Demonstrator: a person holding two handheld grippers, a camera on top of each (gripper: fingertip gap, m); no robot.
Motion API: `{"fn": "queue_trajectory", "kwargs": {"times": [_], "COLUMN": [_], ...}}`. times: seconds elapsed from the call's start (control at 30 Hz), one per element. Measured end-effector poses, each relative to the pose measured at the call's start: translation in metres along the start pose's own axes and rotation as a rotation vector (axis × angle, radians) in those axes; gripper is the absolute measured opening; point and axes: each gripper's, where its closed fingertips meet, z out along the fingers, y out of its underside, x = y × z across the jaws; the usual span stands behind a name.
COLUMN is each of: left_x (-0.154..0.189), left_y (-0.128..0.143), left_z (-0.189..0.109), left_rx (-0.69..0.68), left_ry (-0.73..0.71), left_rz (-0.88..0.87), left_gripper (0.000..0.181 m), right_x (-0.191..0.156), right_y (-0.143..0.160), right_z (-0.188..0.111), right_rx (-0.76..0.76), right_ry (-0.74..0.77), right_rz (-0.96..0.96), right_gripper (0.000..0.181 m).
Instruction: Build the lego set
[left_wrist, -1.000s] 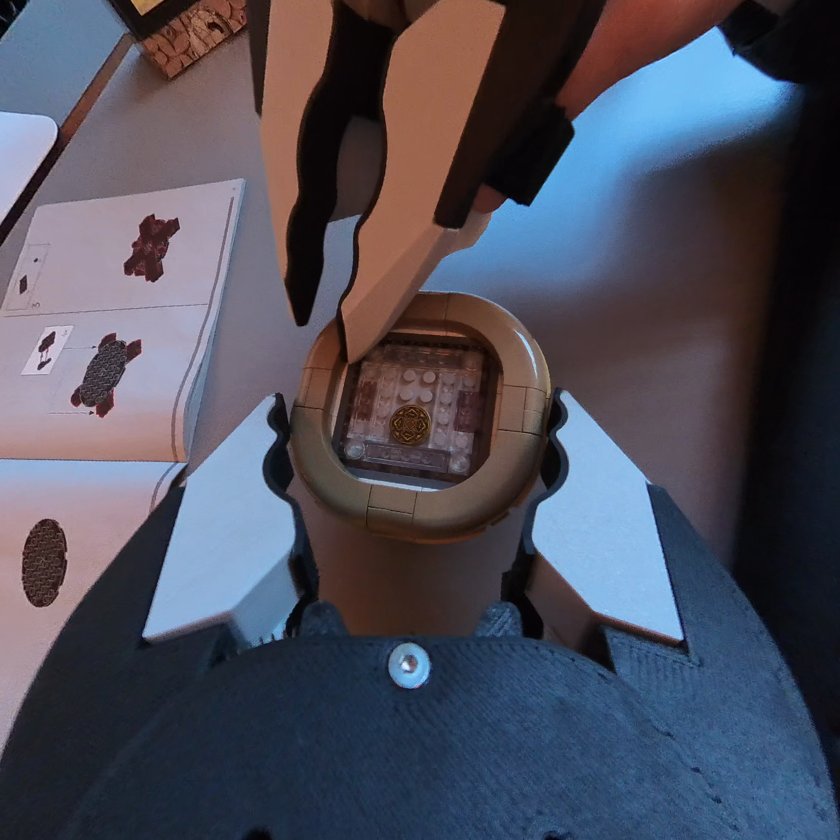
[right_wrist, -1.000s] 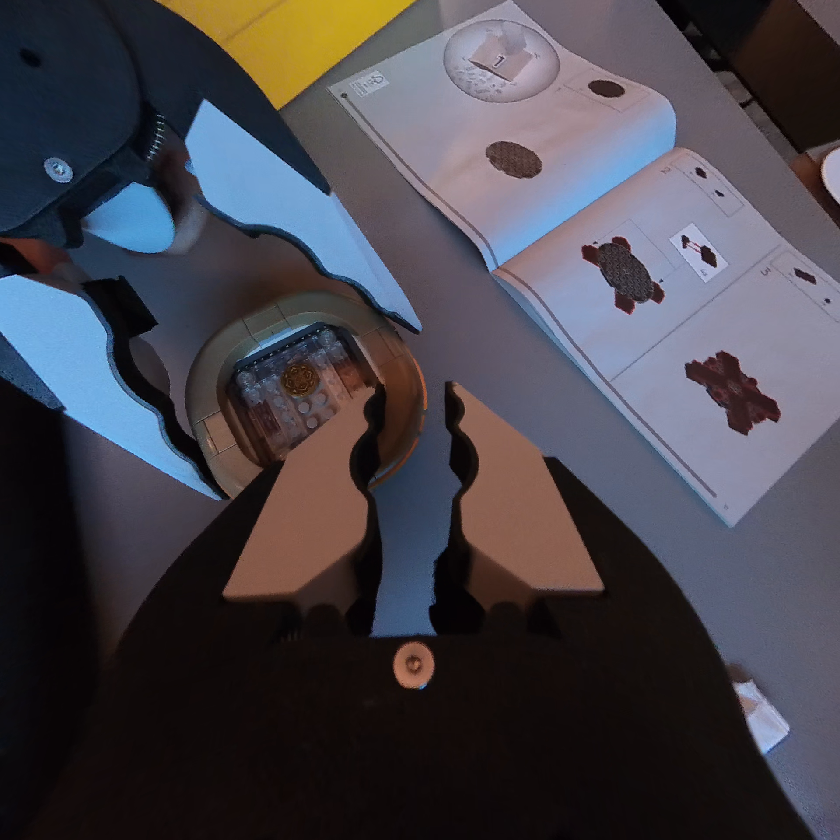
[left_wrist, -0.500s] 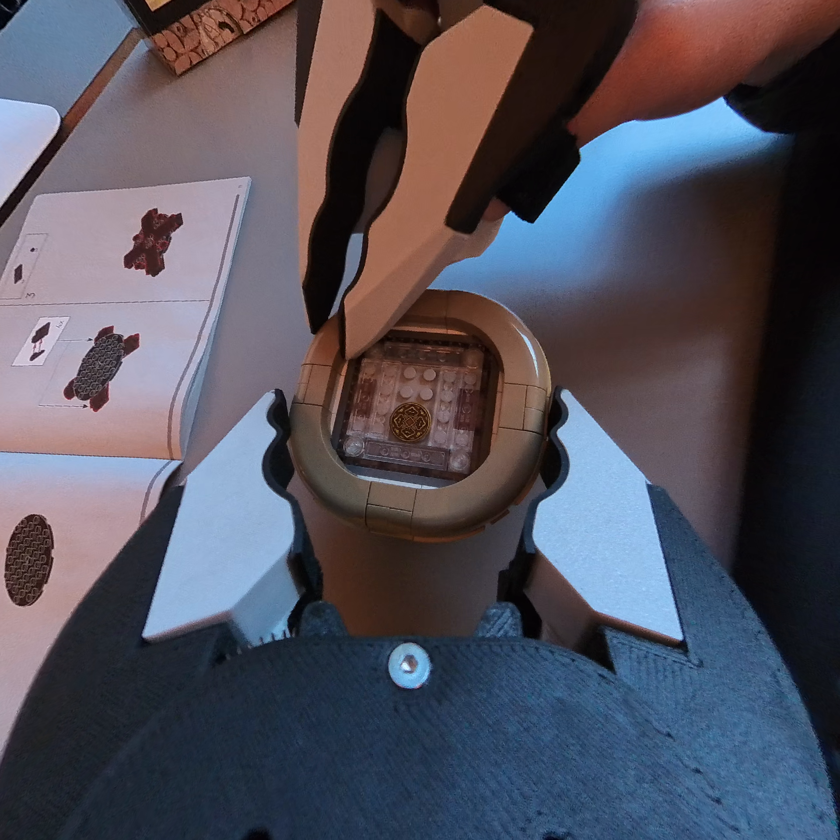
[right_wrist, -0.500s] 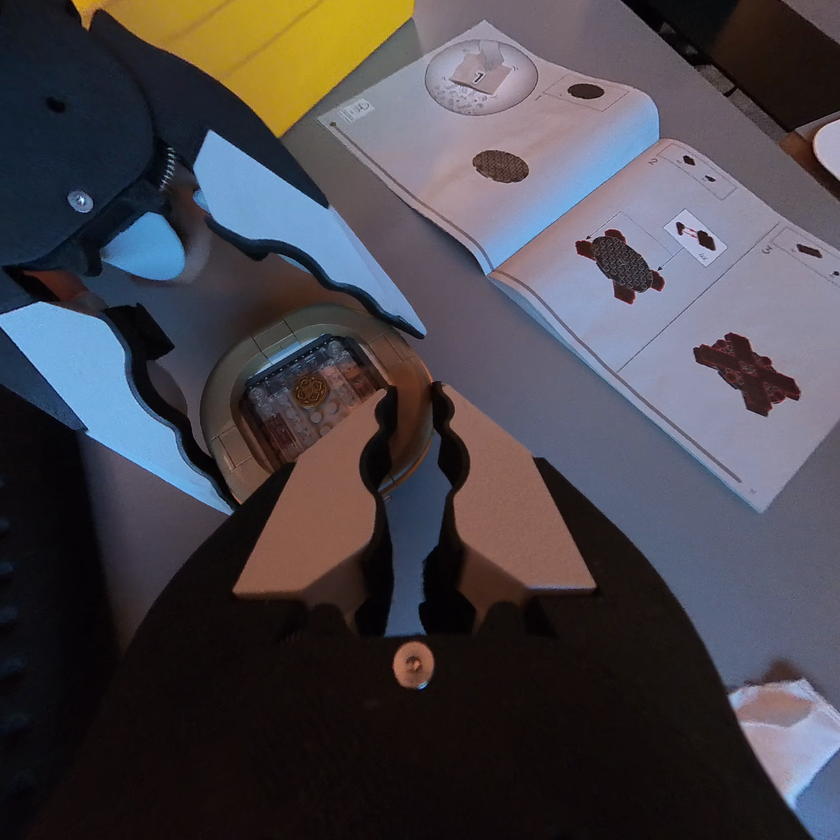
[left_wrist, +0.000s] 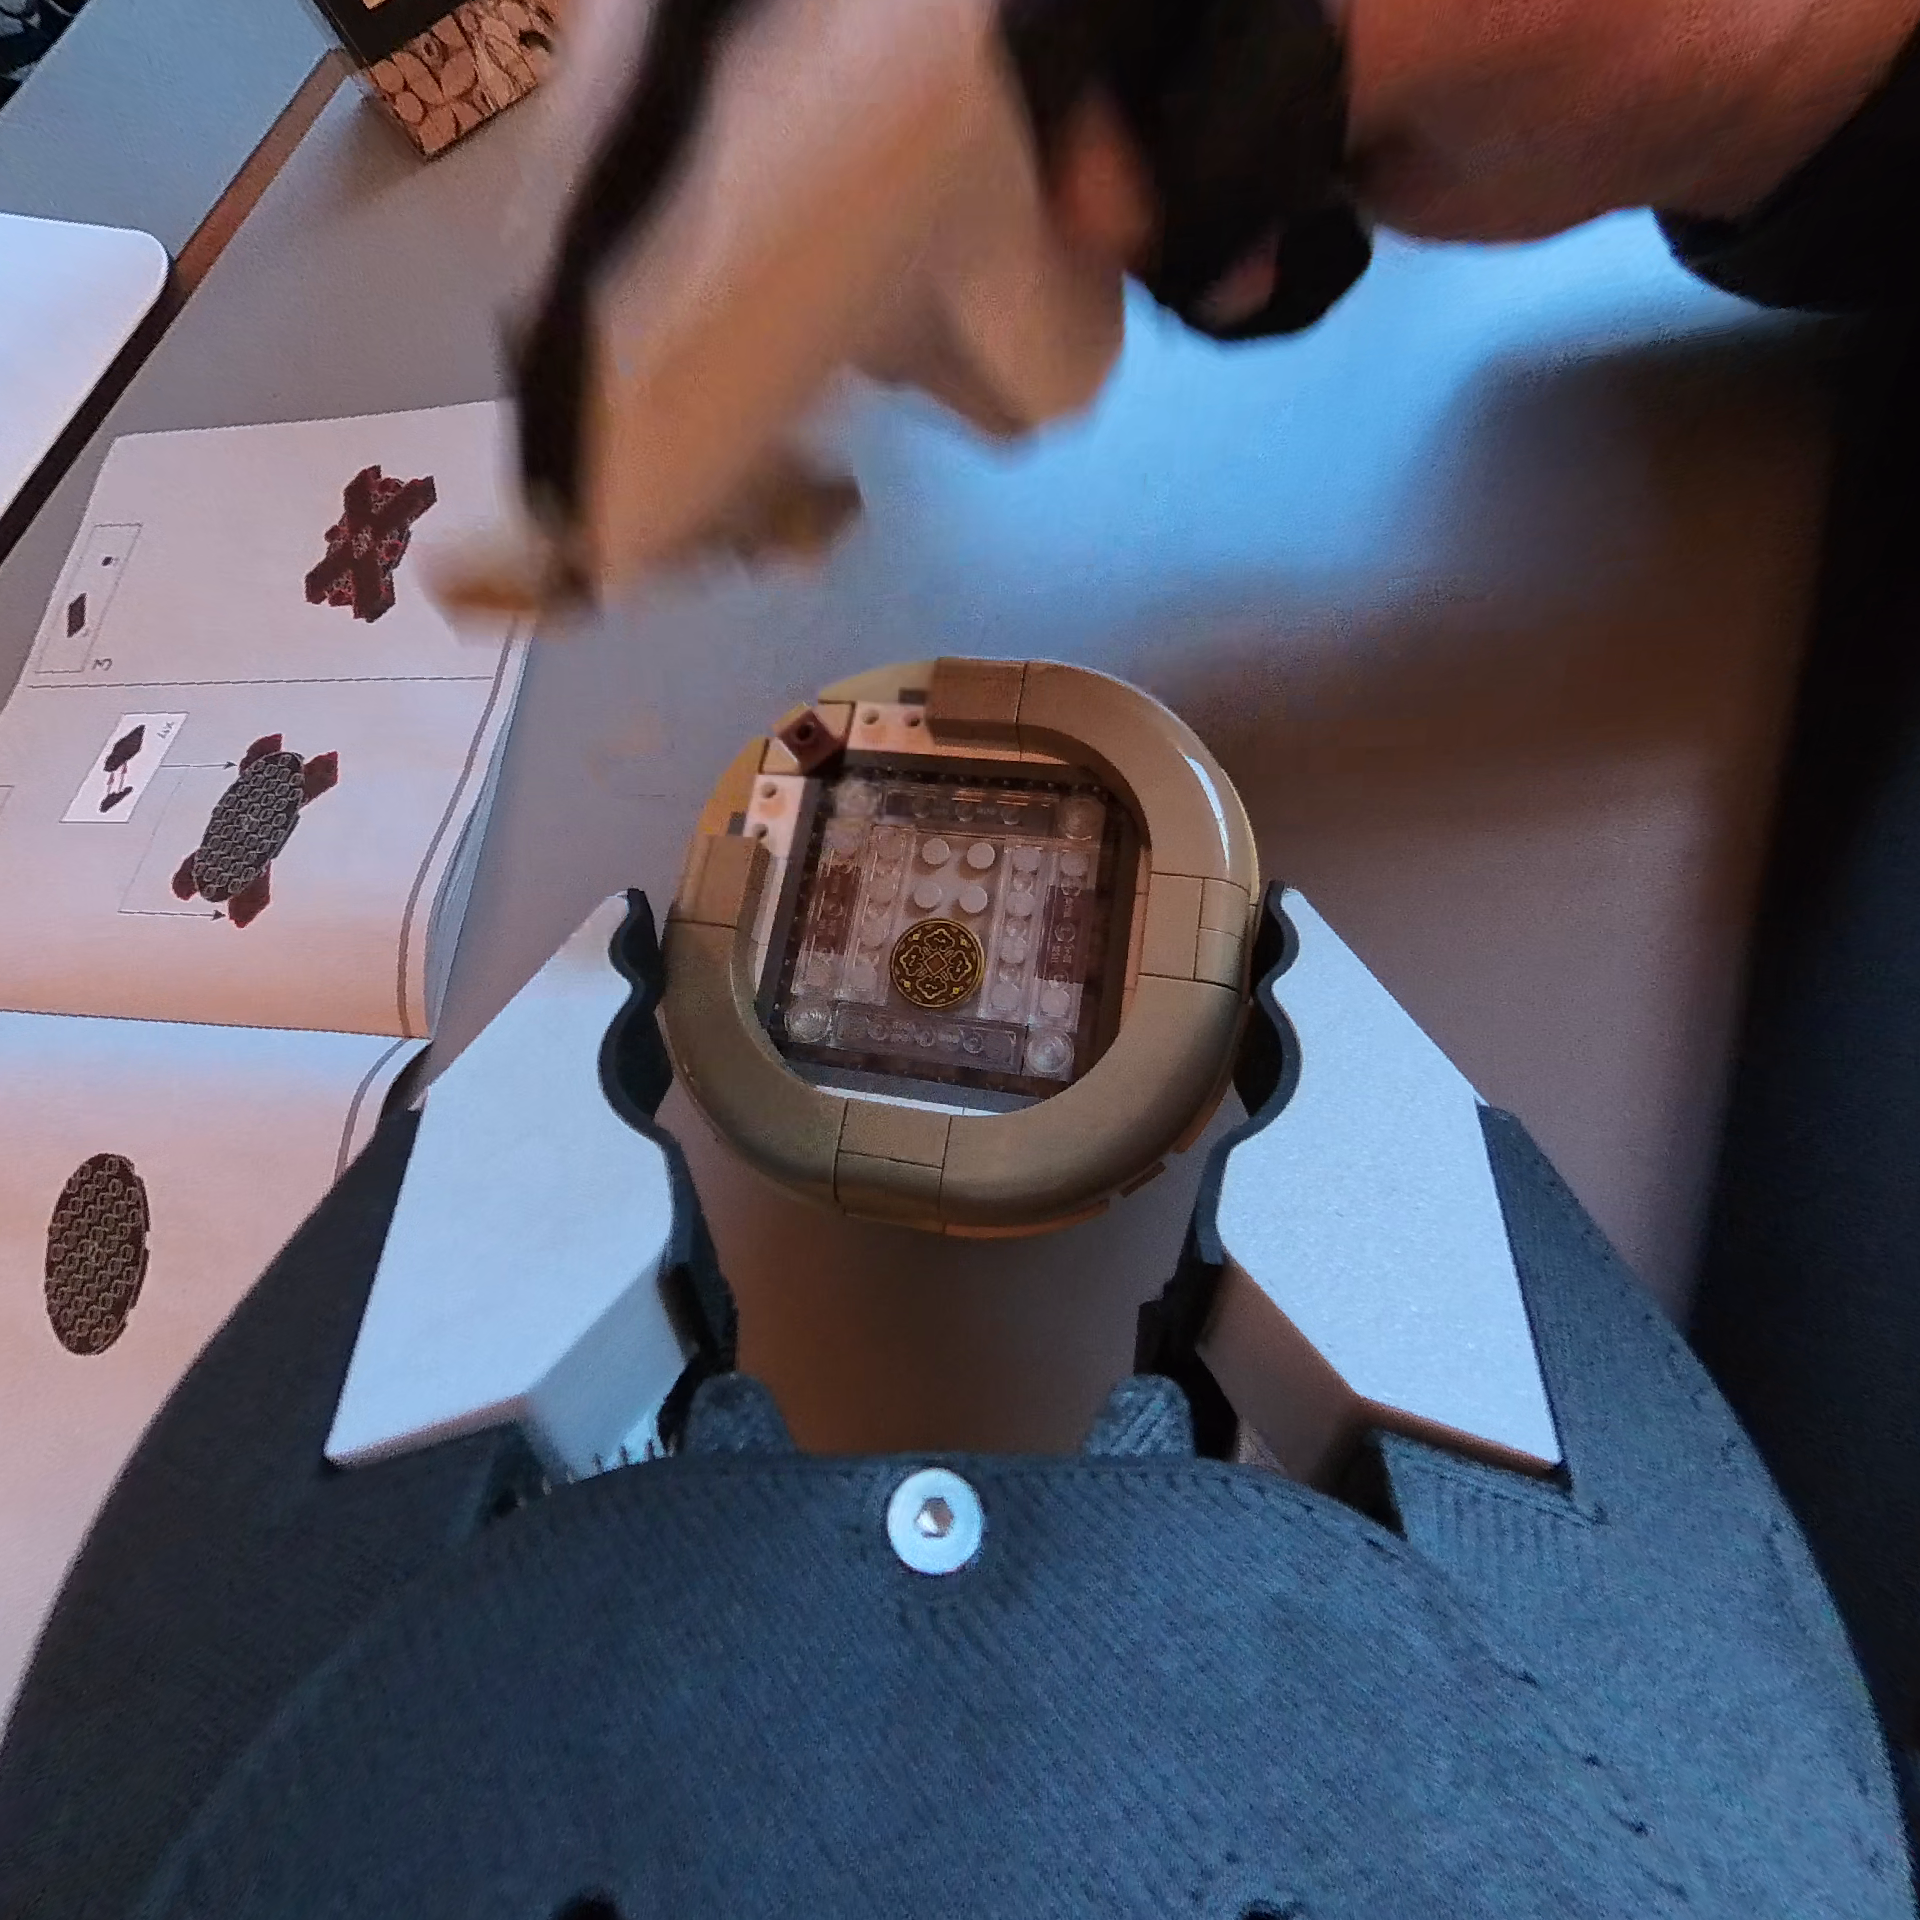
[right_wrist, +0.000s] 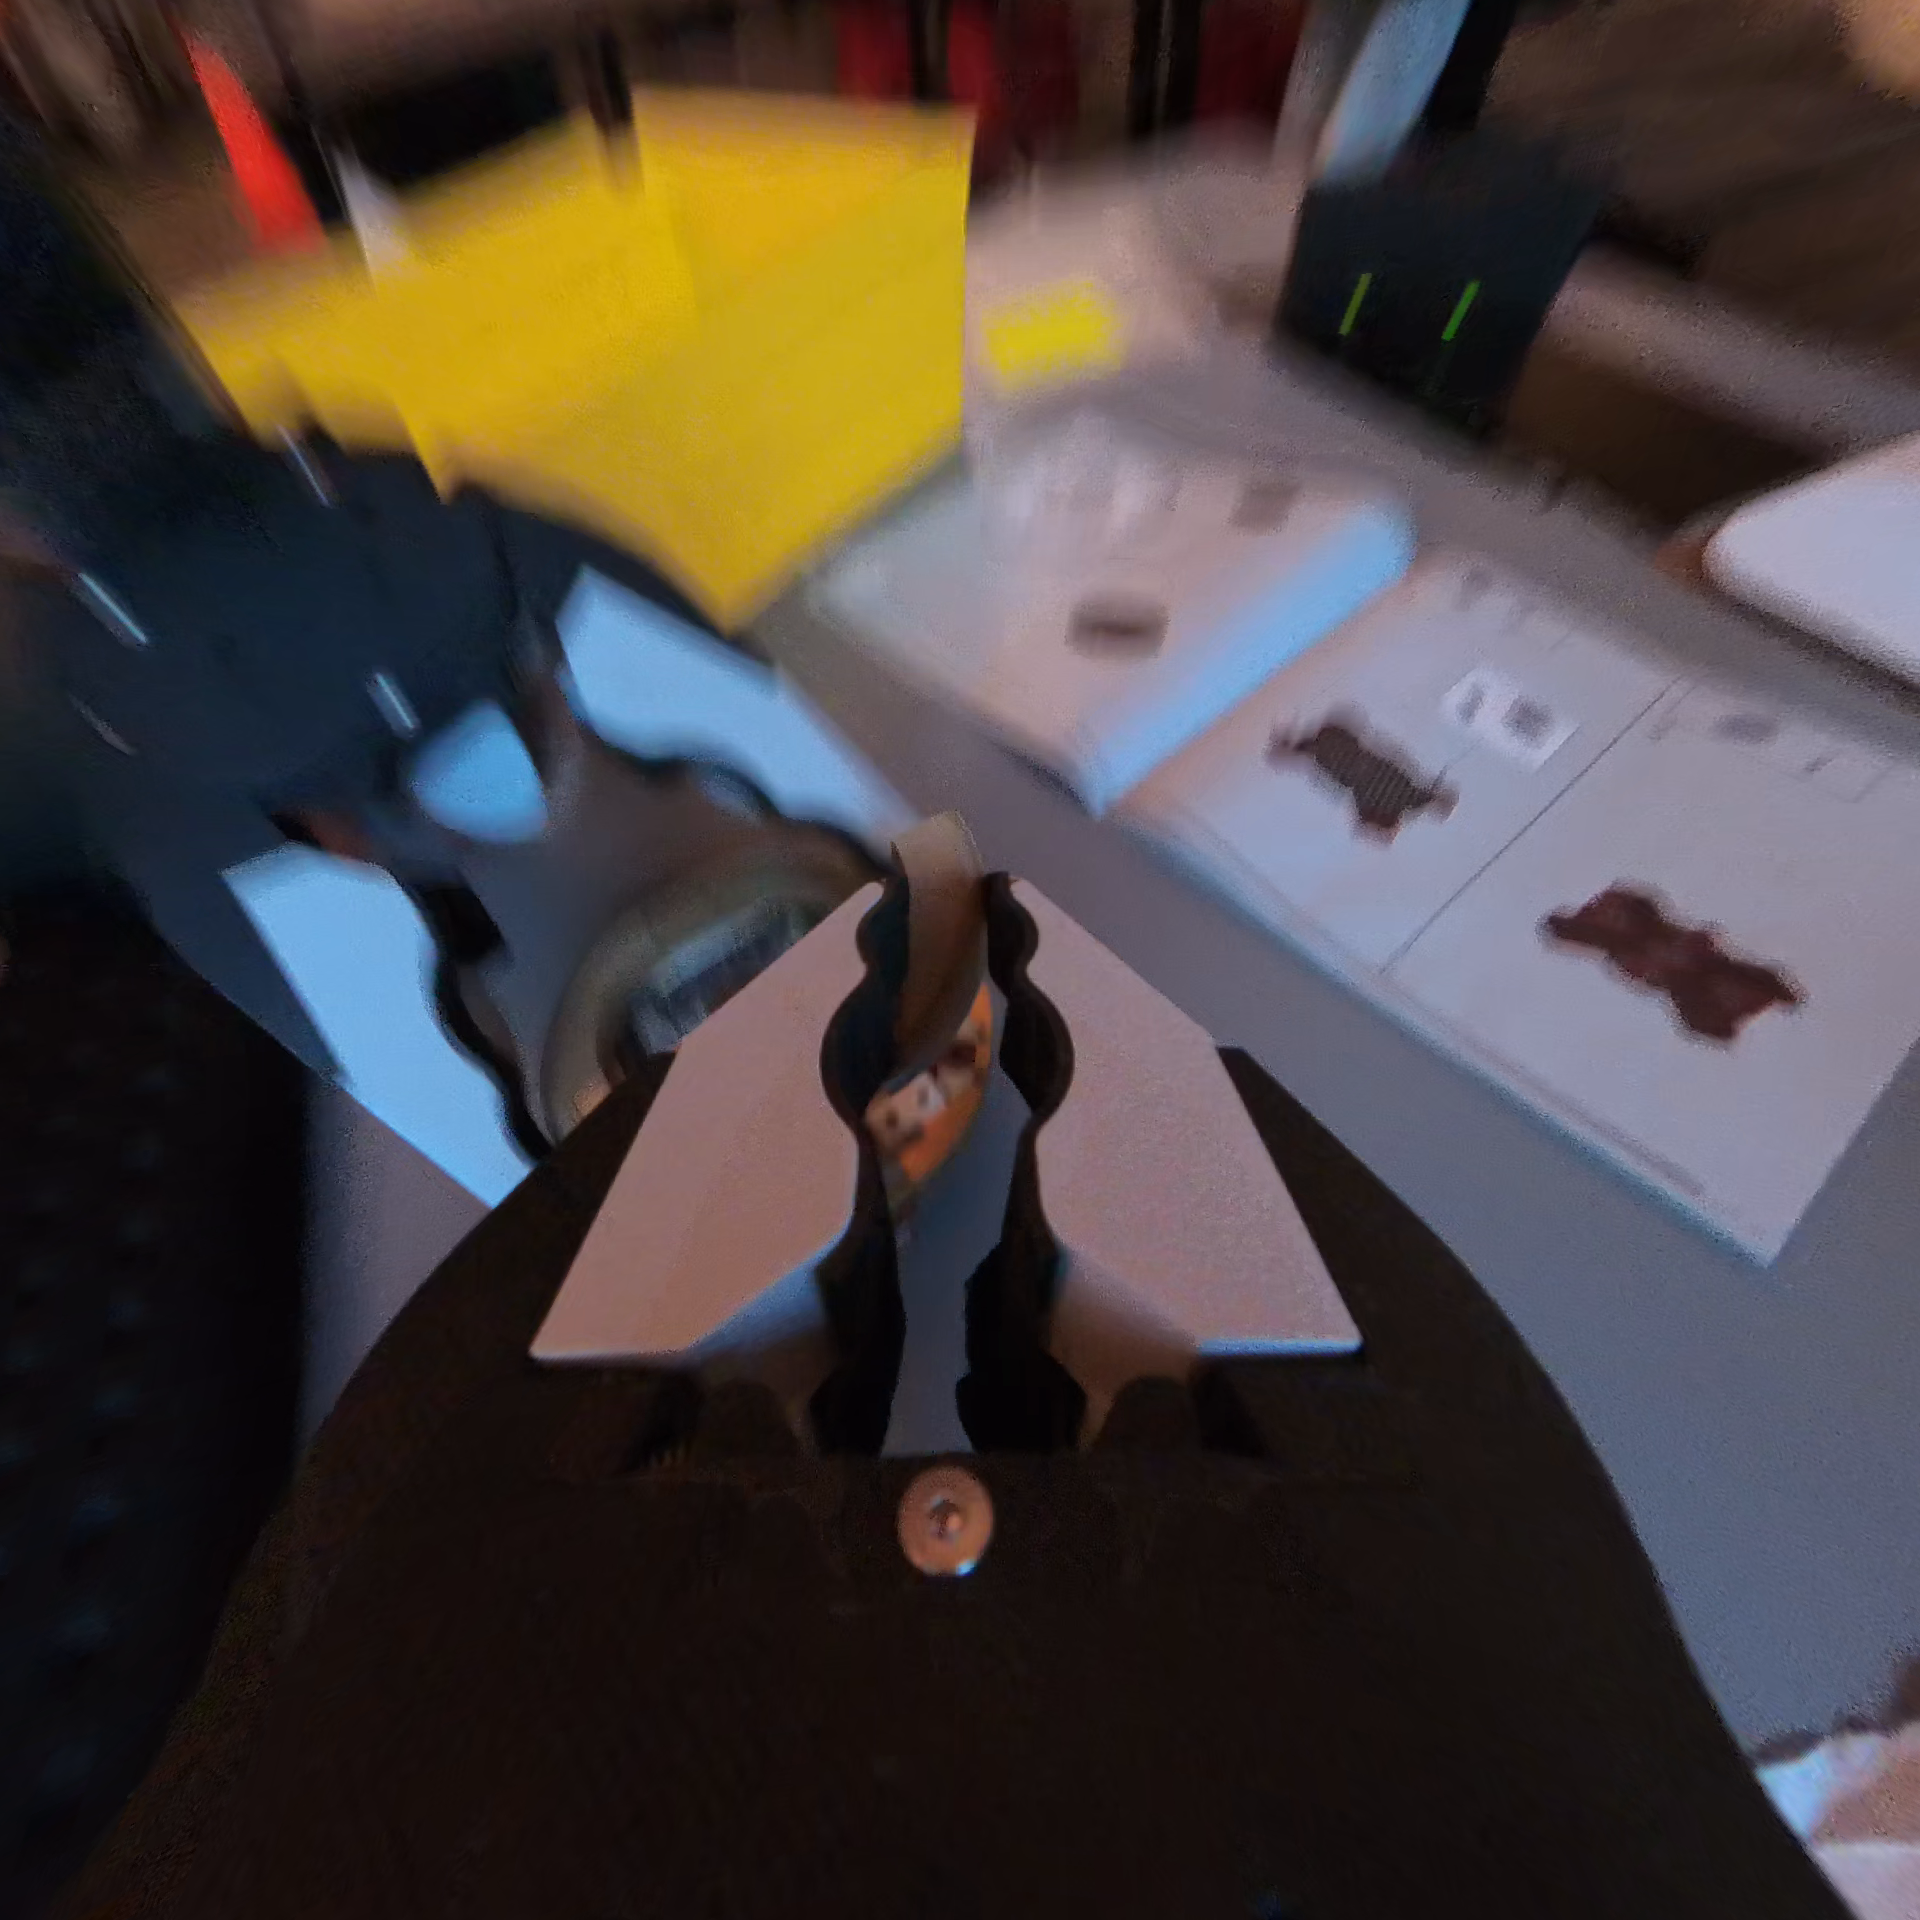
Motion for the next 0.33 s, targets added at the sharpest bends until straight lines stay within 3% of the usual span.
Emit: {"fn": "queue_trajectory", "kwargs": {"times": [0.07, 0.17, 0.23, 0.33], "left_x": [0.0, 0.0, 0.001, -0.003], "left_y": [0.0, -0.002, -0.002, -0.012], "left_z": [0.0, 0.0, -0.001, -0.009], "left_rx": [0.006, 0.029, 0.042, 0.08], "left_ry": [0.0, 0.002, 0.009, 0.029], "left_rz": [0.0, 0.005, 0.008, -0.038], "left_gripper": [0.113, 0.113, 0.113, 0.108], "right_x": [0.018, 0.034, 0.032, 0.012], "right_y": [-0.029, -0.005, -0.008, -0.04], "right_z": [-0.027, -0.036, -0.04, -0.061], "right_rx": [0.13, 0.043, 0.119, 0.324], "right_ry": [0.053, 0.078, -0.077, -0.487], "right_rz": [0.051, 0.082, 0.288, 0.624], "right_gripper": [0.013, 0.014, 0.014, 0.013]}}
